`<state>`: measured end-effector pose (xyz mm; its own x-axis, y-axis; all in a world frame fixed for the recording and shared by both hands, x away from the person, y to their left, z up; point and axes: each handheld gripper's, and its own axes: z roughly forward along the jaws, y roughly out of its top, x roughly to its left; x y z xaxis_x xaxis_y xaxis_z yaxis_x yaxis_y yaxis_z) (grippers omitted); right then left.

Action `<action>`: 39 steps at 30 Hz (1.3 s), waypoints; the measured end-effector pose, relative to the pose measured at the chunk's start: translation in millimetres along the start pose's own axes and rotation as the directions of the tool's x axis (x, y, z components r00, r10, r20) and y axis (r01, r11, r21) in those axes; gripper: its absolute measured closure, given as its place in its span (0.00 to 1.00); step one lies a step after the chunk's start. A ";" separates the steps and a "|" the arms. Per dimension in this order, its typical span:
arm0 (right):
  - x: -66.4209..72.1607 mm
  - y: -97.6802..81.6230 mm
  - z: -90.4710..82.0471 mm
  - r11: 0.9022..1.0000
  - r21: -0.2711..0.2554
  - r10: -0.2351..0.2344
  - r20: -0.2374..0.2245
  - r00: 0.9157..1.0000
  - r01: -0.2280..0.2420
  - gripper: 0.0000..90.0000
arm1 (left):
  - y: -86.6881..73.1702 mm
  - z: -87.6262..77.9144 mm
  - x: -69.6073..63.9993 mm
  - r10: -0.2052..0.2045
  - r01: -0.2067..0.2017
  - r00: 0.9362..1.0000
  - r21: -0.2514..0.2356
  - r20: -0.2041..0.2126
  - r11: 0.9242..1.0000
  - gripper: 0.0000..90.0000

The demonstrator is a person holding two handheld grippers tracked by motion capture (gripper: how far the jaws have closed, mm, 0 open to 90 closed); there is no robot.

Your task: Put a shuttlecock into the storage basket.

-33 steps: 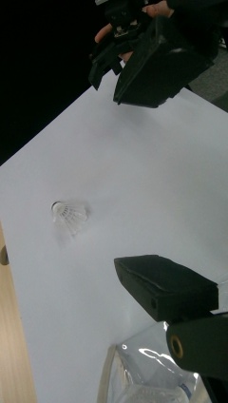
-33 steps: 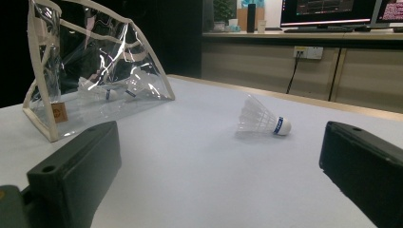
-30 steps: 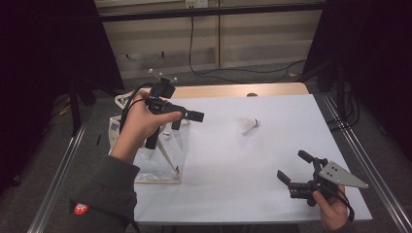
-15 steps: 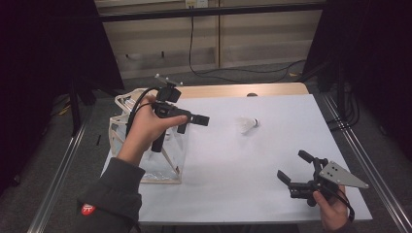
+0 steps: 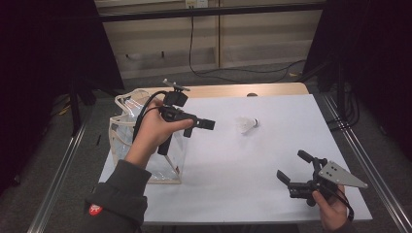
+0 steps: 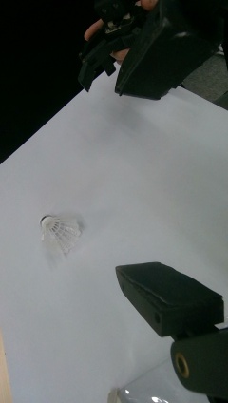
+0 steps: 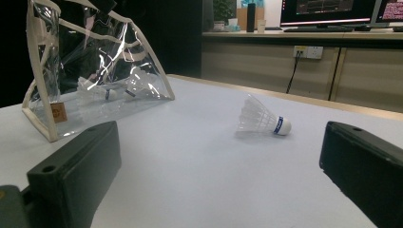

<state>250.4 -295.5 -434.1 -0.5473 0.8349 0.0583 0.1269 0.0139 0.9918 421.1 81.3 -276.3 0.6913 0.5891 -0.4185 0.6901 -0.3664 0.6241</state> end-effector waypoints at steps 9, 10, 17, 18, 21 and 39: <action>0.0 -0.1 0.3 1.000 0.000 0.000 -0.002 1.000 0.000 0.00 | -2.2 11.1 -2.6 0.013 -0.013 1.000 0.001 0.008 1.000 0.13; 0.1 -0.1 0.5 1.000 0.000 0.000 -0.002 1.000 0.000 0.00 | -2.6 12.6 -3.0 0.012 -0.012 1.000 0.000 0.009 1.000 0.12; -0.1 -0.3 0.2 1.000 0.001 0.004 -0.002 1.000 -0.004 0.00 | -6.2 24.6 -3.1 0.010 -0.009 1.000 -0.009 0.015 1.000 0.12; -0.2 -0.3 0.2 1.000 0.001 0.002 -0.002 1.000 -0.002 0.00 | -6.8 26.3 -2.8 0.011 -0.011 1.000 -0.006 0.016 1.000 0.12; -0.3 0.1 -0.1 1.000 0.000 -0.001 -0.001 1.000 0.001 0.00 | -9.0 31.4 -2.2 0.011 -0.011 1.000 -0.004 0.014 1.000 0.12; -0.5 0.2 -0.1 1.000 0.001 0.000 0.000 1.000 0.000 0.00 | -20.6 56.9 3.9 -0.002 0.002 1.000 0.006 0.012 1.000 0.12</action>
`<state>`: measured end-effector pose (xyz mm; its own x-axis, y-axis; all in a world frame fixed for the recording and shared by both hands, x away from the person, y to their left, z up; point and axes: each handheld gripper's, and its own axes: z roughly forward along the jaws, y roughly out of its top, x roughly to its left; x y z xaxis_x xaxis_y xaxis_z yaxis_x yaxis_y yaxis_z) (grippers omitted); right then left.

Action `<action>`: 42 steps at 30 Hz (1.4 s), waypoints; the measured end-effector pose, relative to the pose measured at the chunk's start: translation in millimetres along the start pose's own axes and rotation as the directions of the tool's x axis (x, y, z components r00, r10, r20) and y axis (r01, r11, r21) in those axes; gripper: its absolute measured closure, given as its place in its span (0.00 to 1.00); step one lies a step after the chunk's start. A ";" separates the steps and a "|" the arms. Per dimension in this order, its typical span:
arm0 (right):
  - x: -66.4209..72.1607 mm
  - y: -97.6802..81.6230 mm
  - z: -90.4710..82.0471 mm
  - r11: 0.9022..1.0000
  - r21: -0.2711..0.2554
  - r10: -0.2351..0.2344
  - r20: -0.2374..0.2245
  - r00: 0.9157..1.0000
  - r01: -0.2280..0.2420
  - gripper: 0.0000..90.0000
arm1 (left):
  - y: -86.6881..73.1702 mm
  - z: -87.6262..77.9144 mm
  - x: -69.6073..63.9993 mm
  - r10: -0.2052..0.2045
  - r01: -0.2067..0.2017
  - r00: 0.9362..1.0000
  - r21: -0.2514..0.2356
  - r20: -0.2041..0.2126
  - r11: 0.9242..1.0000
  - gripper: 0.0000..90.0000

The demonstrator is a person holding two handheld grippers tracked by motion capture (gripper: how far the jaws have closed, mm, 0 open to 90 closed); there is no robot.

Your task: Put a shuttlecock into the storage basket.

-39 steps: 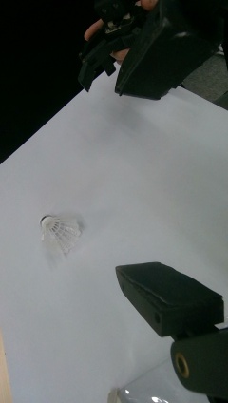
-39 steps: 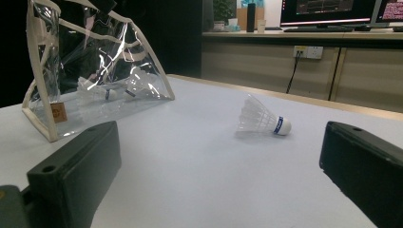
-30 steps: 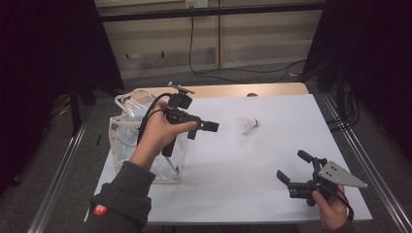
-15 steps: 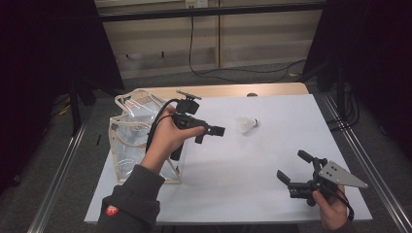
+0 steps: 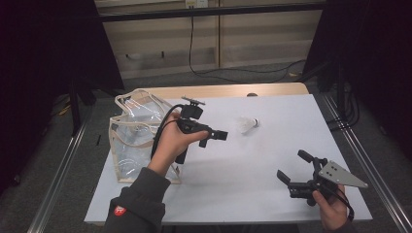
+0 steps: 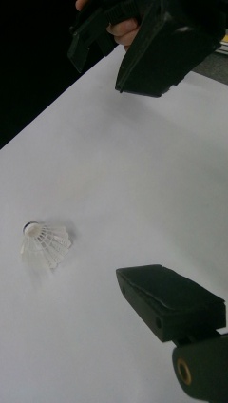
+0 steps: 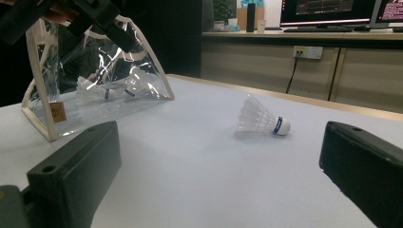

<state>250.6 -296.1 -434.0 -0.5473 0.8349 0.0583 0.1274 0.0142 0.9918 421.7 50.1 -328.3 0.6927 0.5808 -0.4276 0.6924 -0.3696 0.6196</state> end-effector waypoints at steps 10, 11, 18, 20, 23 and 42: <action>-0.2 0.1 -0.1 1.000 -0.001 -0.002 0.001 1.000 0.002 0.00 | -2.1 14.7 0.9 0.010 -0.011 1.000 -0.012 -0.011 1.000 0.11; -0.2 0.0 -0.2 1.000 0.001 -0.002 0.001 1.000 0.002 0.00 | -2.2 16.2 1.0 0.013 -0.014 1.000 -0.016 -0.012 1.000 0.11; -0.3 0.0 0.0 1.000 0.001 -0.003 0.002 1.000 0.003 0.00 | -3.5 27.3 -0.4 0.020 -0.020 1.000 -0.037 -0.014 0.999 0.11; -0.1 0.0 0.0 1.000 0.001 -0.002 0.001 1.000 0.002 0.00 | -3.8 30.5 -0.3 0.024 -0.025 1.000 -0.036 -0.009 0.999 0.11; 0.1 0.0 0.2 1.000 0.001 -0.002 0.000 1.000 0.002 0.00 | -3.9 35.3 -0.2 0.021 -0.021 1.000 -0.030 -0.010 0.999 0.10; -0.5 0.2 -0.1 1.000 -0.002 -0.002 0.000 1.000 0.002 0.00 | -5.5 59.4 0.0 0.042 -0.042 0.999 -0.017 -0.017 0.999 0.12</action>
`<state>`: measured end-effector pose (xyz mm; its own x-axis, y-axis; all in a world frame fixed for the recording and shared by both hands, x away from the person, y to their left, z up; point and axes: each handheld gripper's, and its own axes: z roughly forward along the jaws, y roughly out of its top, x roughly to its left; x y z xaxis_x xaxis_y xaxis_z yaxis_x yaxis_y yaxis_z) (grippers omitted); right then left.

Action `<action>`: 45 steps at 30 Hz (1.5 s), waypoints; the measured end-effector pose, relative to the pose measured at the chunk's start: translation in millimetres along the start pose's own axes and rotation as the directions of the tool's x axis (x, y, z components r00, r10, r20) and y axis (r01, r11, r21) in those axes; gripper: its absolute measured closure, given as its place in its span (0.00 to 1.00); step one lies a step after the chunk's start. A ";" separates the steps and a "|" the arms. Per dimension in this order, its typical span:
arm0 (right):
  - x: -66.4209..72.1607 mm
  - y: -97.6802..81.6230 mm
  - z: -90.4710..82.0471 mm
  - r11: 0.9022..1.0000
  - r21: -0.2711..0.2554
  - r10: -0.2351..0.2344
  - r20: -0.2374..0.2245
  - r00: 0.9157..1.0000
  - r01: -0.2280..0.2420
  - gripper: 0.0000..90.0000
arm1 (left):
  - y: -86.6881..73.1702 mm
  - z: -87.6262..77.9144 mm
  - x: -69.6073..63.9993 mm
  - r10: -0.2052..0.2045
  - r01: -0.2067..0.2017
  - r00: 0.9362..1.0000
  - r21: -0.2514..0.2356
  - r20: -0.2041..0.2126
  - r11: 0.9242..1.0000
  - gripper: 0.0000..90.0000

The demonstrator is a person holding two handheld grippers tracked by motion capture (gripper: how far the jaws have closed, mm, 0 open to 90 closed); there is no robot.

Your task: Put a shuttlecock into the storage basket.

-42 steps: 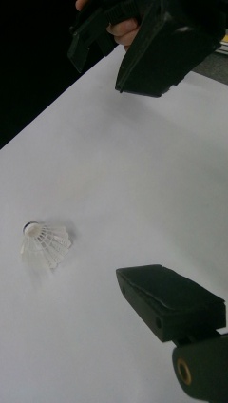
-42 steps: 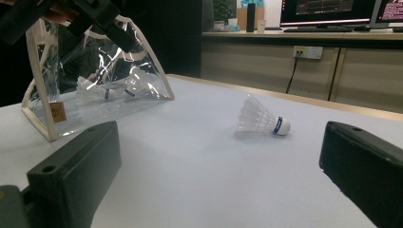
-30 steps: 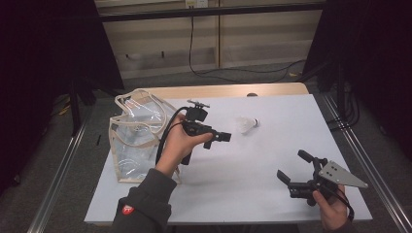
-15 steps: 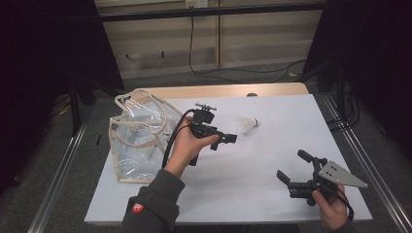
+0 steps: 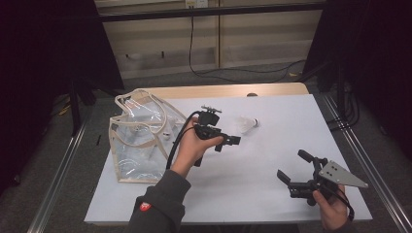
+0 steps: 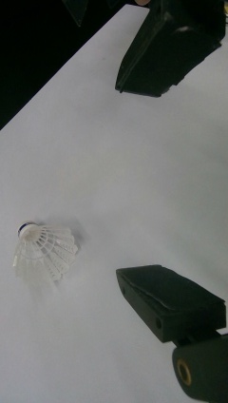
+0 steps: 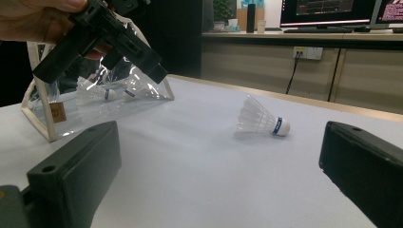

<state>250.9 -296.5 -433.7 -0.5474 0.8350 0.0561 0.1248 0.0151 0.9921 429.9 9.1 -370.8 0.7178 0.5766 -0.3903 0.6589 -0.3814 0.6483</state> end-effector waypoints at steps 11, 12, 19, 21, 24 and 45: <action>-0.9 -0.4 0.0 1.000 0.000 -0.002 0.000 1.000 0.002 0.00 | 3.2 9.8 1.6 -0.005 0.005 1.000 -0.040 -0.003 0.999 0.10; -0.9 -0.5 -0.1 1.000 0.000 -0.001 -0.001 1.000 0.001 0.00 | 3.6 10.5 1.8 -0.004 0.004 1.000 -0.045 -0.006 0.999 0.10; -1.4 -0.1 -0.5 1.000 -0.004 0.001 0.002 1.000 -0.001 0.00 | 5.8 16.7 3.2 -0.013 0.013 1.000 -0.042 -0.006 0.999 0.10; -1.4 -0.2 -0.6 1.000 -0.003 -0.001 0.002 1.000 0.001 0.00 | 6.0 18.8 3.4 -0.015 0.014 1.000 -0.044 -0.005 0.999 0.10; -1.1 -0.4 -0.8 1.000 -0.001 0.001 0.002 1.000 -0.001 0.00 | 6.1 21.7 3.5 -0.015 0.015 1.000 -0.043 -0.004 0.999 0.10; -2.9 -1.0 -1.1 1.000 0.003 -0.005 0.010 1.000 0.005 0.00 | 9.3 45.2 8.8 -0.016 0.016 1.000 -0.048 -0.009 0.999 0.11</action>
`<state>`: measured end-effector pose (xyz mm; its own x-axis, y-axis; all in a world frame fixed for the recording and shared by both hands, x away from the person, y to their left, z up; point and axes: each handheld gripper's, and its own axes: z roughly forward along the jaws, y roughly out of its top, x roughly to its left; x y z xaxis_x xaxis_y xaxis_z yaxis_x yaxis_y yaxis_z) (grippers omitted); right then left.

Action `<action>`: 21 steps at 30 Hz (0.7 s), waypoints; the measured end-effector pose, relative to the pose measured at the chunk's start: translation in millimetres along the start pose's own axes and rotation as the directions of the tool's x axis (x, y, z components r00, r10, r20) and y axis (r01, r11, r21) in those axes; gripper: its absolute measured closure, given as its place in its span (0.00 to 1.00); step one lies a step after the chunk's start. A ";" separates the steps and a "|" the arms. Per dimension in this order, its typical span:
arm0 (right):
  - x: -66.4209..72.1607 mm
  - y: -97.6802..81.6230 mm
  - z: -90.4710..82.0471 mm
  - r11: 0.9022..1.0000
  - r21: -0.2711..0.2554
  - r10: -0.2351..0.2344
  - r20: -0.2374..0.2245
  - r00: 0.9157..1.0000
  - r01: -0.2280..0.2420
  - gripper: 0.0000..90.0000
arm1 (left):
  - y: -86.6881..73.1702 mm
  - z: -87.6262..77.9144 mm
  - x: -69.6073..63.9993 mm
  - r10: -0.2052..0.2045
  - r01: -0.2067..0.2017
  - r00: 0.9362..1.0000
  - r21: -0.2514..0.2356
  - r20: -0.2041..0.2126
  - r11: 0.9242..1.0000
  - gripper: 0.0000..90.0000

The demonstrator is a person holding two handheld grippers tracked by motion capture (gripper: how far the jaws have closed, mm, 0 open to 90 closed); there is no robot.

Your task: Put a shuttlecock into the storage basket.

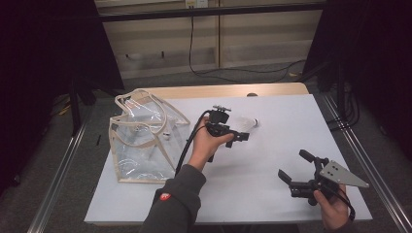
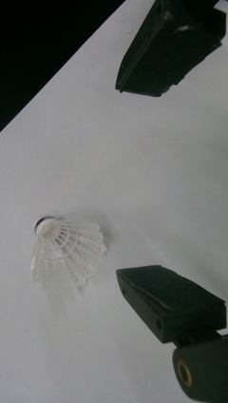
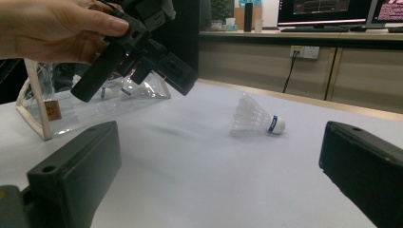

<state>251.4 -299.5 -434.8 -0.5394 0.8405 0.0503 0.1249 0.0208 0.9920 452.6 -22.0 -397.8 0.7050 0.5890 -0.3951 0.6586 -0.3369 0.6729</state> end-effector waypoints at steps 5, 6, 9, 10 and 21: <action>-0.5 0.0 0.3 1.000 0.000 -0.001 0.001 1.000 0.001 0.00 | 1.0 3.2 3.5 -0.006 0.006 1.000 -0.008 -0.006 1.000 0.13; -0.5 0.0 0.2 1.000 0.001 -0.001 0.000 1.000 0.001 0.00 | 1.2 3.8 4.2 -0.005 0.005 1.000 -0.005 -0.008 1.000 0.13; -0.5 0.3 0.0 1.000 -0.002 0.004 0.001 1.000 -0.004 0.00 | 1.6 6.5 5.5 -0.009 0.009 1.000 -0.012 -0.008 1.000 0.13; -0.5 0.4 -0.1 1.000 -0.001 0.004 0.001 1.000 -0.004 0.00 | 1.9 7.4 5.5 -0.011 0.011 1.000 -0.013 -0.009 1.000 0.13; -0.3 0.4 0.2 1.000 -0.002 0.003 -0.002 1.000 -0.003 0.00 | 2.3 19.6 7.6 -0.010 0.010 1.000 -0.012 -0.014 1.000 0.15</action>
<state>251.7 -299.6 -434.4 -0.5404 0.8397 0.0539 0.1249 0.0168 0.9920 464.6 -32.6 -411.5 0.6947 0.6027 -0.3928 0.6622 -0.3226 0.6763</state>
